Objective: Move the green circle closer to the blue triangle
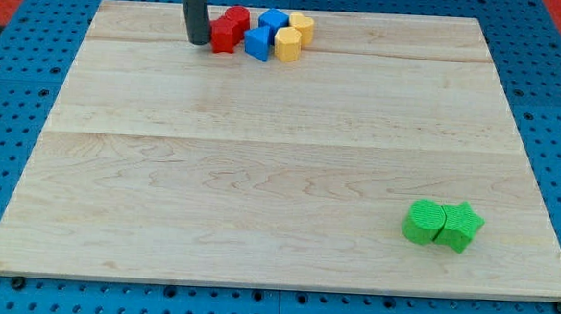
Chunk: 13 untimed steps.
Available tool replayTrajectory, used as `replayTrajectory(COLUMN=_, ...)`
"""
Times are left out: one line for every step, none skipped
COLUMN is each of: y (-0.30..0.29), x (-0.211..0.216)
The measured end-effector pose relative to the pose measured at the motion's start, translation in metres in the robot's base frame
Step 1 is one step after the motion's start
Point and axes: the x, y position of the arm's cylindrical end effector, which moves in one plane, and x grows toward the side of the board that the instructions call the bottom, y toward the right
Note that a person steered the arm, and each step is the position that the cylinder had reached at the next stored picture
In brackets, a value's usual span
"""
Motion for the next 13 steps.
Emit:
replayTrajectory(y=0.026, x=0.079)
replayTrajectory(y=0.128, x=0.113)
replayTrajectory(y=0.234, x=0.158)
replayTrajectory(y=0.335, x=0.204)
replayTrajectory(y=0.37, x=0.269)
replayTrajectory(y=0.329, x=0.297)
replayTrajectory(y=0.235, x=0.262)
replayTrajectory(y=0.17, x=0.244)
replayTrajectory(y=0.168, x=0.243)
replayTrajectory(y=0.137, x=0.252)
replayTrajectory(y=0.1, x=0.216)
replayTrajectory(y=0.084, x=0.189)
replayTrajectory(y=0.045, x=0.171)
